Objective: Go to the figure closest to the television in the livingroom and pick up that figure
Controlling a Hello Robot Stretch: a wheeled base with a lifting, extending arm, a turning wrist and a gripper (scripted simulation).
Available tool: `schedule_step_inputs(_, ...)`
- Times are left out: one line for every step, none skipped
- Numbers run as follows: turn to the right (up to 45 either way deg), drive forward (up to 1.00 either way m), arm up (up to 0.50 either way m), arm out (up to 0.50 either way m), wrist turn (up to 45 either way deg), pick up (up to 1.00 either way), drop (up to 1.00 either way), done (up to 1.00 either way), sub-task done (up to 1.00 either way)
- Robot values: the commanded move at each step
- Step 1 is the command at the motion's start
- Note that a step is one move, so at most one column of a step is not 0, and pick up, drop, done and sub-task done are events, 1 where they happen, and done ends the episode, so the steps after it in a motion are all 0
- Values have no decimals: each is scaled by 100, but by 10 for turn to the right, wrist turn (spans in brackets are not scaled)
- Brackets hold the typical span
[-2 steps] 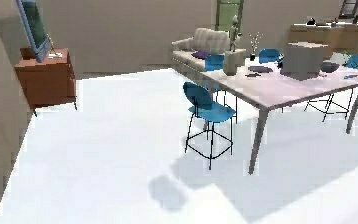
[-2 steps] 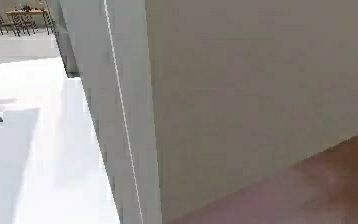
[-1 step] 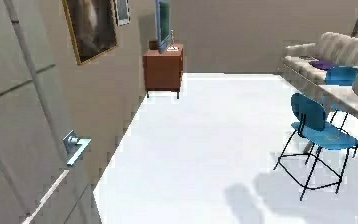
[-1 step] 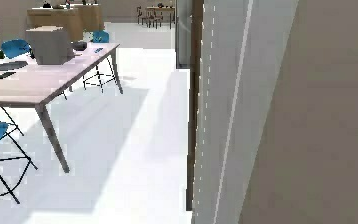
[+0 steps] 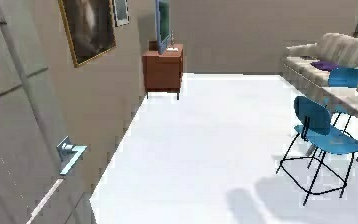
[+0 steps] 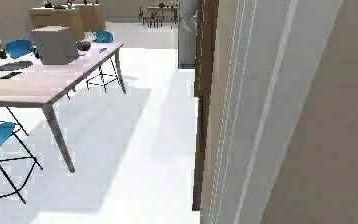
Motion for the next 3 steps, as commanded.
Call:
schedule_step_inputs(450, 0, 0, 0, 0, 0, 0, 0, 0)
schedule_step_inputs(0, 100, 0, 0, 0, 0, 0, 0, 0)
schedule_step_inputs(30, 0, 0, 0, 0, 0, 0, 0, 0)
